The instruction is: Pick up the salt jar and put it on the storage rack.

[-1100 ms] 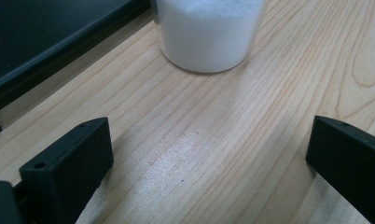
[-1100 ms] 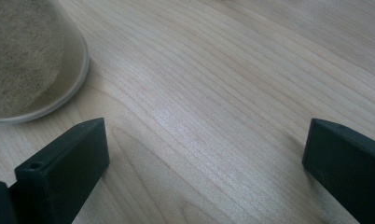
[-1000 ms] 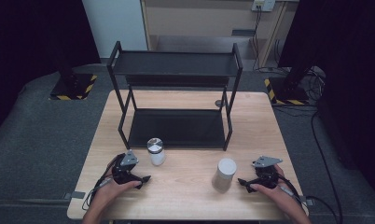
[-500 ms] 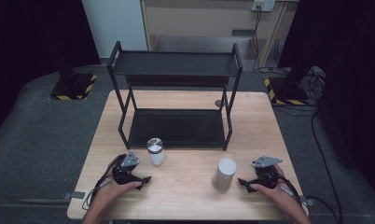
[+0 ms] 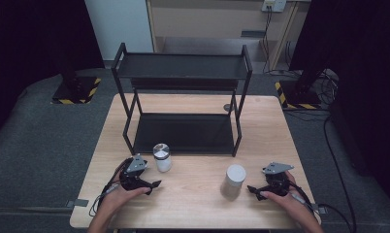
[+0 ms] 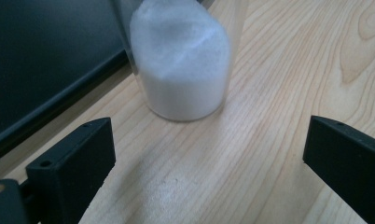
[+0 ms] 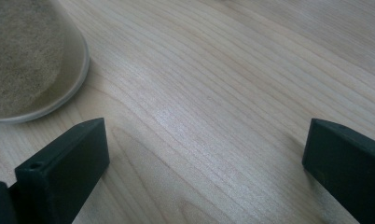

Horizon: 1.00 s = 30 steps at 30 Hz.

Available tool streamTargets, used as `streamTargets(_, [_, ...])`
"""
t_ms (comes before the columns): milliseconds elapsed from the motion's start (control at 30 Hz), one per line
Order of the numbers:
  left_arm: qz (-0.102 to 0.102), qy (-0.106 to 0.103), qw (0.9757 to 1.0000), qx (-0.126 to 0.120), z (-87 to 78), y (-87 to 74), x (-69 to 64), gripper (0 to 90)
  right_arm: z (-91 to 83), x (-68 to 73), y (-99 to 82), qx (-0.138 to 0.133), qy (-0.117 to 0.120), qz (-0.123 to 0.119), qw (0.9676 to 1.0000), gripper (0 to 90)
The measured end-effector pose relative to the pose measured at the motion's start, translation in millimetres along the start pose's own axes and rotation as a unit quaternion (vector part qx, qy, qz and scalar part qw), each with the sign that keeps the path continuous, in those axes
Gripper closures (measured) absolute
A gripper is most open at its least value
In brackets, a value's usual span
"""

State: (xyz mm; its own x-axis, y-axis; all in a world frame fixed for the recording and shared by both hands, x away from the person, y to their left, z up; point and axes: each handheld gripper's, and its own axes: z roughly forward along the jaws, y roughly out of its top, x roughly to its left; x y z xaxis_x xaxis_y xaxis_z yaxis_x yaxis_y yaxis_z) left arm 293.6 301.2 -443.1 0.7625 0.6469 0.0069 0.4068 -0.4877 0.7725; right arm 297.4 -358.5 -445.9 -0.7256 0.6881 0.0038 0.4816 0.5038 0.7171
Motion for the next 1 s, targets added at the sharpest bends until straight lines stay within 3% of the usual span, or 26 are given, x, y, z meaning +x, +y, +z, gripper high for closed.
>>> streamTargets(167, [-0.004, 0.0, 1.0, -0.006, 0.1, 5.9, 1.2, 1.1, 0.0, -0.1, 0.0, 0.0, 0.0, 0.0, 1.0, 1.2])
streamTargets(667, [0.009, 0.005, 0.9999, -0.01, 5.3, 36.5, 7.6, 1.2, -0.1, -0.7, -0.2, 0.0, 0.001, 0.0, 1.0, 1.3])
streamTargets(1000, [0.01, -0.001, 0.9999, -0.007, 14.5, 39.8, 13.8, 1.6, -0.2, -0.7, -0.1, 0.0, 0.001, 0.0, 1.0, 1.4])
